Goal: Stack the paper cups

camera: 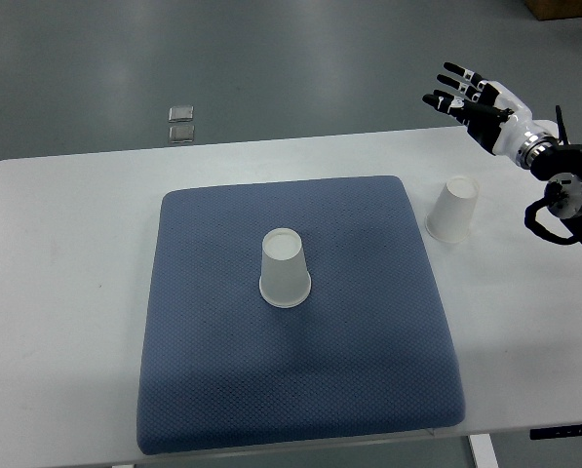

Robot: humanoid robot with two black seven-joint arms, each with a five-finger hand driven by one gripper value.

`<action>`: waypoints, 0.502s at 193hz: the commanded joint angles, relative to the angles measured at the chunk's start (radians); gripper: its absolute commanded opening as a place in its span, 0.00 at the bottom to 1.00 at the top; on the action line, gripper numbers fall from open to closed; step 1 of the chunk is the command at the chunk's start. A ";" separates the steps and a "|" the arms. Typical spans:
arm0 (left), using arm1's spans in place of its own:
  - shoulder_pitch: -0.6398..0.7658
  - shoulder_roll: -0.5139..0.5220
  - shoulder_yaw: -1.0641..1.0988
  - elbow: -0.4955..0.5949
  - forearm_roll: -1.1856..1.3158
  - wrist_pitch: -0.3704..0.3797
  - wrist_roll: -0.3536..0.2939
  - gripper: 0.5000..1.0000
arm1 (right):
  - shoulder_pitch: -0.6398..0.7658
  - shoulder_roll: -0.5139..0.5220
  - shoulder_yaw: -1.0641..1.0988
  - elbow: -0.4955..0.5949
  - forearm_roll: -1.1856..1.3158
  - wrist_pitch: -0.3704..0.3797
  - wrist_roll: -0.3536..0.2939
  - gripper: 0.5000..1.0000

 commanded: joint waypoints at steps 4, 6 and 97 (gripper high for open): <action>-0.003 0.000 0.001 0.000 0.002 0.001 0.008 1.00 | 0.000 -0.007 0.000 0.000 0.000 0.002 0.000 0.84; -0.003 0.000 0.001 0.000 0.002 0.001 0.008 1.00 | 0.000 -0.007 0.000 0.000 0.000 0.002 0.000 0.84; 0.008 0.000 -0.002 -0.004 0.002 -0.006 0.005 1.00 | 0.000 -0.034 0.000 0.000 0.000 0.006 0.000 0.84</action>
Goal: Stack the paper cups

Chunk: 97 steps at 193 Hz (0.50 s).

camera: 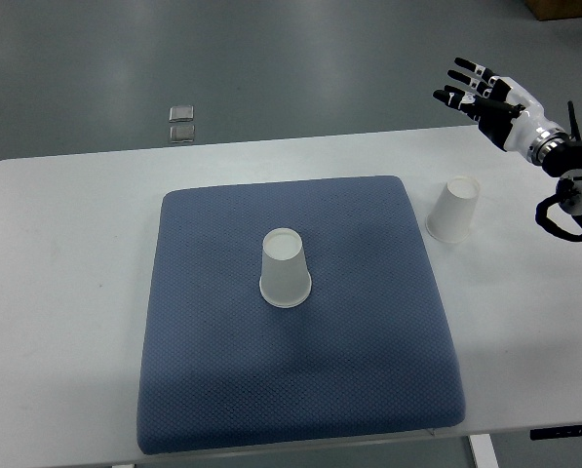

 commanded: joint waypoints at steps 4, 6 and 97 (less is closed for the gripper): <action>0.000 0.000 0.000 0.001 0.000 -0.001 0.000 1.00 | 0.000 -0.003 0.000 -0.002 0.000 0.002 0.002 0.84; 0.000 0.000 0.000 0.001 0.000 -0.001 0.000 1.00 | 0.000 -0.003 0.000 -0.002 0.000 0.002 0.002 0.84; 0.000 0.000 0.000 0.000 0.000 -0.001 0.000 1.00 | -0.006 0.006 0.000 0.000 0.001 0.032 0.000 0.84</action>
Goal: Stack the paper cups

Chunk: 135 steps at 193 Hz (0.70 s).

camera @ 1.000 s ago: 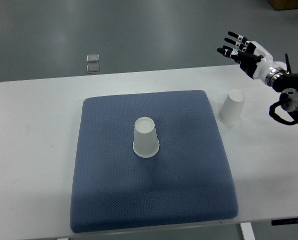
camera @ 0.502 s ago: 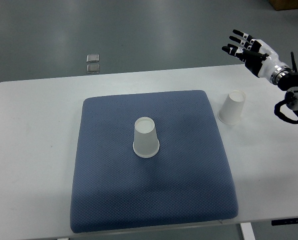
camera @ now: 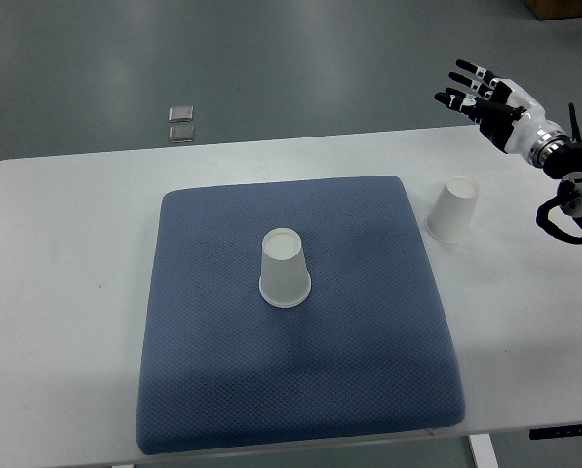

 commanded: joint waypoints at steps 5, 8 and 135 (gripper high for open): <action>0.000 0.000 0.000 0.000 0.000 0.000 0.000 1.00 | 0.000 -0.007 0.001 0.001 0.000 0.018 -0.002 0.84; 0.000 0.000 0.000 0.000 0.000 0.000 0.000 1.00 | -0.002 -0.009 0.001 0.001 0.000 0.021 -0.002 0.84; 0.000 0.000 0.000 0.000 0.000 0.000 0.000 1.00 | -0.019 -0.070 0.002 -0.006 0.000 0.102 0.036 0.84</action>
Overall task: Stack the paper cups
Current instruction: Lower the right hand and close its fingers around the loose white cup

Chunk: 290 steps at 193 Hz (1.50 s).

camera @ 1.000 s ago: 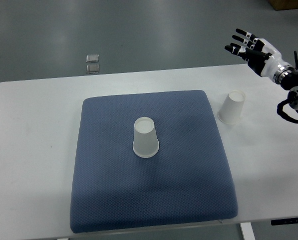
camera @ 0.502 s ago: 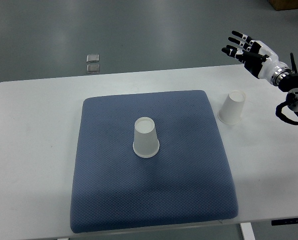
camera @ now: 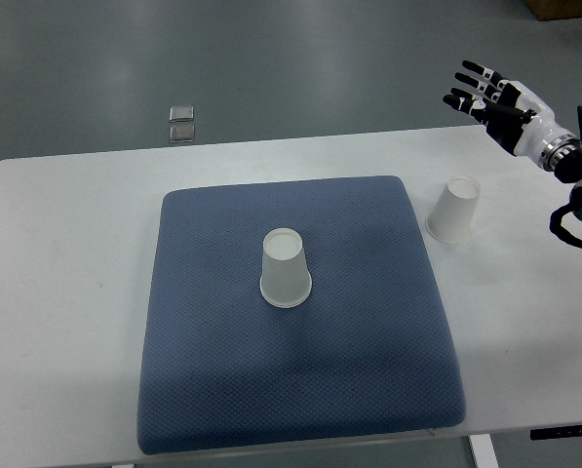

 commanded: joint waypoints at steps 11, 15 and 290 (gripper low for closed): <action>0.000 0.000 0.000 0.000 0.000 0.000 0.000 1.00 | 0.001 -0.041 -0.002 0.001 -0.001 0.075 0.007 0.84; 0.000 0.000 0.000 0.000 0.000 0.000 0.000 1.00 | 0.001 -0.049 -0.002 0.001 -0.003 0.095 0.010 0.84; 0.000 0.000 0.000 0.000 0.000 0.000 0.000 1.00 | 0.067 -0.118 -0.266 0.047 -1.475 -0.175 0.248 0.83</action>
